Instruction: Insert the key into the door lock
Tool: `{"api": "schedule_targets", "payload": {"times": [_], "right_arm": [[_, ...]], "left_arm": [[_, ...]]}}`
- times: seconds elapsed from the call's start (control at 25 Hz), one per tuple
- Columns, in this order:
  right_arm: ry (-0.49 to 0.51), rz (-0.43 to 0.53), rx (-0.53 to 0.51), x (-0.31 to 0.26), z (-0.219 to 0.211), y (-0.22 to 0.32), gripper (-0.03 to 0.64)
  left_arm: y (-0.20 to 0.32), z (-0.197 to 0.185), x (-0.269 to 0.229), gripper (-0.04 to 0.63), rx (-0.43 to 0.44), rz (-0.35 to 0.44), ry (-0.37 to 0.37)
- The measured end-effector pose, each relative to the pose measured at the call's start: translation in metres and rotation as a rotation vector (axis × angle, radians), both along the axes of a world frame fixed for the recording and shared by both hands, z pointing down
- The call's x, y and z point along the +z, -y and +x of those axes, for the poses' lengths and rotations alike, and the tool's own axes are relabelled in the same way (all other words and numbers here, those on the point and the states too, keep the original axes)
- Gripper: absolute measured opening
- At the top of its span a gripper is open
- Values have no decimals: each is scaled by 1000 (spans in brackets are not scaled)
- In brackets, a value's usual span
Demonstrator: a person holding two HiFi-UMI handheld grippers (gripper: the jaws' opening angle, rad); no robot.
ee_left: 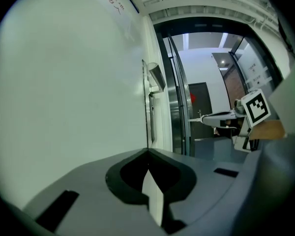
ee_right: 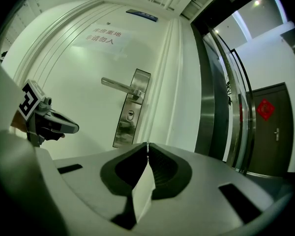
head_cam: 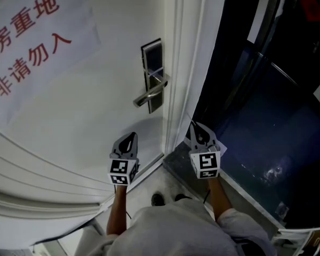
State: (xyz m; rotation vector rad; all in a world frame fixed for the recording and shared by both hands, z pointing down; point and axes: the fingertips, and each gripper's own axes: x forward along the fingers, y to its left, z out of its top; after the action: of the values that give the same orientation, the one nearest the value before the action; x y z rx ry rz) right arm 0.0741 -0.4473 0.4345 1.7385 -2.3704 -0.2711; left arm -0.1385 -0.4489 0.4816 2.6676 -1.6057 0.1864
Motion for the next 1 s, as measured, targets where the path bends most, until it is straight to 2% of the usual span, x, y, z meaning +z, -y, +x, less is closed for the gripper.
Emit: {"api": "schedule_targets", "payload": {"times": [0.24,0.56,0.68,1.0], "right_arm": [[1,14,-29,-6,10,21,31],[2,19,-137,-12,20,43,31],[6,26,-196,-14,10,51,31],[16,43,-362,-20,-41,57,31]], "left_arm": [[11,-5,-2,17,-62,4,3],[16,3,-11,17,-170,16,0],[12,-2,-14,17,-217,21,10],[-17,-46,-18,17,-392,18,10]]}}
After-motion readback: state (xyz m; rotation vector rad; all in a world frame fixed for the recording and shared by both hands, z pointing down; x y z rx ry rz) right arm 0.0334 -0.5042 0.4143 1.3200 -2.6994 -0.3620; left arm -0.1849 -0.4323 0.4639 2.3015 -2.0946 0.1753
